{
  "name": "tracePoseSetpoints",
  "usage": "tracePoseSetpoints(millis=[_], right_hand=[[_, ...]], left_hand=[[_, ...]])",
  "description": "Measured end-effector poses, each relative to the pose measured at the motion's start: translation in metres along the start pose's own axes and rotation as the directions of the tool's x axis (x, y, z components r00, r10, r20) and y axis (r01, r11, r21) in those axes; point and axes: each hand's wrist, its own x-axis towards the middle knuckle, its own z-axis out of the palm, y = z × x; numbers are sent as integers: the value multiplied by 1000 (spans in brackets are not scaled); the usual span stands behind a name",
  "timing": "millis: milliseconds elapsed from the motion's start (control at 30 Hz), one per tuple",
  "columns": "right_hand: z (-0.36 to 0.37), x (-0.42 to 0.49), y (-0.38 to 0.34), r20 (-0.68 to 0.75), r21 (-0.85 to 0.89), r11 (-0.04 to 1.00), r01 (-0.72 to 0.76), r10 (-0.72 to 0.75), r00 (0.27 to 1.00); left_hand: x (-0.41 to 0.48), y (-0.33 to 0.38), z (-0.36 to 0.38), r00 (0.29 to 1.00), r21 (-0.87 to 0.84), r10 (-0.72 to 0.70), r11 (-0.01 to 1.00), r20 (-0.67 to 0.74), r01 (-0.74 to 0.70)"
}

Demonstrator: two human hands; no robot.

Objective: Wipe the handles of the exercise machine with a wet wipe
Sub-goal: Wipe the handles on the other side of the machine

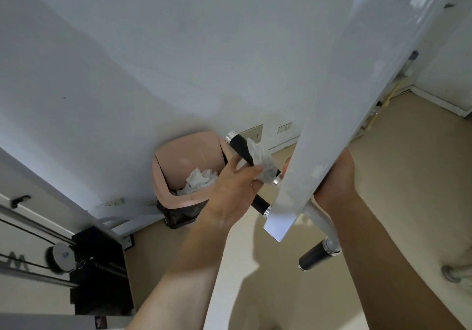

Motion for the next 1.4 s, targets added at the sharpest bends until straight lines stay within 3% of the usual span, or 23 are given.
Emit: tracePoseSetpoints(millis=[67, 133, 233, 367, 700, 833, 867, 1000, 1167, 1300, 1400], right_hand=[[0, 0, -1, 2, 0, 1000, -14, 14, 1000], [-1, 0, -1, 23, 3, 1000, -17, 17, 1000], [-2, 1, -1, 30, 12, 1000, -29, 28, 999], [-1, -1, -4, 93, 46, 999, -27, 23, 995], [2, -2, -7, 75, 50, 998, -30, 27, 997], [1, 1, -7, 33, 25, 1000, -18, 17, 999], [0, 2, -8, 20, 14, 1000, -16, 16, 1000], [-4, 4, -8, 41, -18, 1000, 8, -7, 999], [-3, 4, -8, 27, 13, 1000, -15, 14, 1000], [-3, 2, -9, -7, -18, 1000, -1, 0, 1000], [1, -3, -12, -102, -59, 998, -34, 28, 994]], left_hand=[[-3, -2, -2, 999, 56, 18, 998, -44, -16], [-6, -2, 1, 982, 111, 67, 993, -179, -47], [-10, -8, 4, 905, 327, 214, 941, -368, -89], [-7, -5, 4, 790, 512, 420, 844, -447, -160], [19, 8, 6, 549, 784, 748, 570, -373, -245], [11, -15, 17, 569, 858, 784, 449, -247, -247], [10, -15, 19, 573, 850, 776, 468, -263, -244], [29, 10, 10, 499, 707, 661, 696, -561, -127], [15, -8, 36, 643, 760, 648, 631, -407, -155], [24, 1, 16, 560, 773, 653, 633, -510, -35], [16, 11, -2, 613, 805, 618, 591, -493, 52]])
